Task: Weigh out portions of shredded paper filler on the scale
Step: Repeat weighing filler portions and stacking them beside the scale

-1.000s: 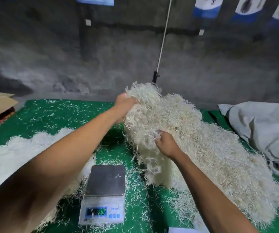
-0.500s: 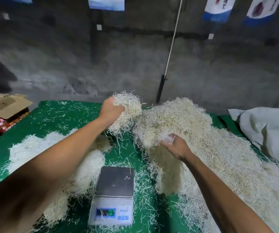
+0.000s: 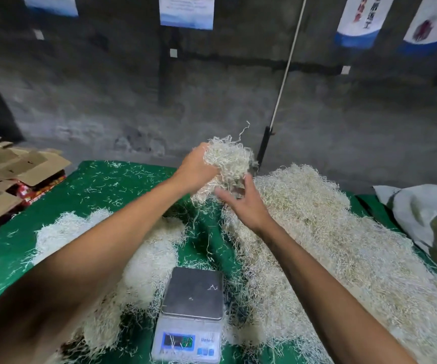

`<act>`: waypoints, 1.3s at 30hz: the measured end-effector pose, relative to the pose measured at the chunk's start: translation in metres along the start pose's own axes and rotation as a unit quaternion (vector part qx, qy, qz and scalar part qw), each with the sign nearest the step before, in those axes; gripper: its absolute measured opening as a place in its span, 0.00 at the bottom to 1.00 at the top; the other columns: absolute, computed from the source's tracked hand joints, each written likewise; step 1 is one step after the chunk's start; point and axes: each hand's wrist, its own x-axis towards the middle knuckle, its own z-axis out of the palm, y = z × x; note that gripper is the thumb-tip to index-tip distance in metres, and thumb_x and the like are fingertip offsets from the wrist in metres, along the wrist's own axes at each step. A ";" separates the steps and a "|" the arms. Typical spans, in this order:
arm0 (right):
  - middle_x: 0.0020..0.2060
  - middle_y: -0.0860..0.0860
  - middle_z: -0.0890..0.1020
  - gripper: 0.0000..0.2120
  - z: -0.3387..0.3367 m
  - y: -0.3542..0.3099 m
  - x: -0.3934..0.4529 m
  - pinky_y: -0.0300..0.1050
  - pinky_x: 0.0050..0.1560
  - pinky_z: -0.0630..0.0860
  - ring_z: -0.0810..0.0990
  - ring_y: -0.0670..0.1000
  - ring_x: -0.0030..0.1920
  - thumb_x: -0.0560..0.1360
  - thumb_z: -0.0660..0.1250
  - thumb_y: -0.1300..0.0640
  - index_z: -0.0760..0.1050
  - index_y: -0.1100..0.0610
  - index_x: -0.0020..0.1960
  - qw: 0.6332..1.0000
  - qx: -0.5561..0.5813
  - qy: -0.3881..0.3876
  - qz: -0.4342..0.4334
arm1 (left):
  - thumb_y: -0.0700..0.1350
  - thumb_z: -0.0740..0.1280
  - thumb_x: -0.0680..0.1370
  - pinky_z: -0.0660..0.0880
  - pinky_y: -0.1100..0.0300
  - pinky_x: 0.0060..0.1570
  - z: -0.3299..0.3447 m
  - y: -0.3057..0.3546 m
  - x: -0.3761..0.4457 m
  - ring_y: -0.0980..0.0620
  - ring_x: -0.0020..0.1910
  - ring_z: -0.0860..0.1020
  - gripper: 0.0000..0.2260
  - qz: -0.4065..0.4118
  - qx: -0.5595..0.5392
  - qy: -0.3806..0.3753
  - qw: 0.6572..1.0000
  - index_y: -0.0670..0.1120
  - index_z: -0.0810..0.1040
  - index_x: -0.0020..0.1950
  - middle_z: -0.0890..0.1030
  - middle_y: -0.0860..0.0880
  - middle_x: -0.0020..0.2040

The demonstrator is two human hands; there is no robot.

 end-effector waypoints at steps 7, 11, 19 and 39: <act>0.31 0.51 0.77 0.32 0.020 -0.039 0.028 0.42 0.25 0.71 0.74 0.50 0.25 0.75 0.68 0.32 0.78 0.63 0.54 0.958 0.243 0.030 0.149 | 0.48 0.75 0.73 0.77 0.62 0.41 -0.019 -0.003 -0.011 0.61 0.43 0.79 0.33 0.029 0.009 -0.134 0.990 0.53 0.65 0.75 0.75 0.53 0.65; 0.67 0.62 0.77 0.28 0.029 -0.038 0.033 0.61 0.69 0.73 0.80 0.58 0.63 0.73 0.74 0.47 0.75 0.62 0.66 0.908 0.373 0.075 0.174 | 0.64 0.69 0.73 0.72 0.55 0.66 -0.022 -0.026 -0.026 0.61 0.63 0.74 0.31 -0.040 -0.188 0.009 0.981 0.55 0.69 0.73 0.74 0.58 0.67; 0.81 0.50 0.58 0.46 0.056 -0.016 0.003 0.69 0.78 0.54 0.67 0.60 0.76 0.73 0.50 0.21 0.51 0.45 0.83 0.966 0.216 -0.014 0.142 | 0.66 0.77 0.68 0.76 0.35 0.58 0.014 -0.102 -0.071 0.37 0.73 0.70 0.34 -0.289 -0.596 -0.176 0.728 0.59 0.74 0.71 0.69 0.43 0.76; 0.64 0.65 0.79 0.54 0.109 0.140 -0.063 0.68 0.72 0.67 0.79 0.64 0.64 0.71 0.50 0.18 0.76 0.66 0.66 0.931 -0.047 -0.186 0.311 | 0.46 0.80 0.71 0.80 0.55 0.47 0.084 -0.232 -0.144 0.46 0.54 0.77 0.42 -0.429 -0.095 -0.060 0.896 0.39 0.62 0.78 0.73 0.36 0.70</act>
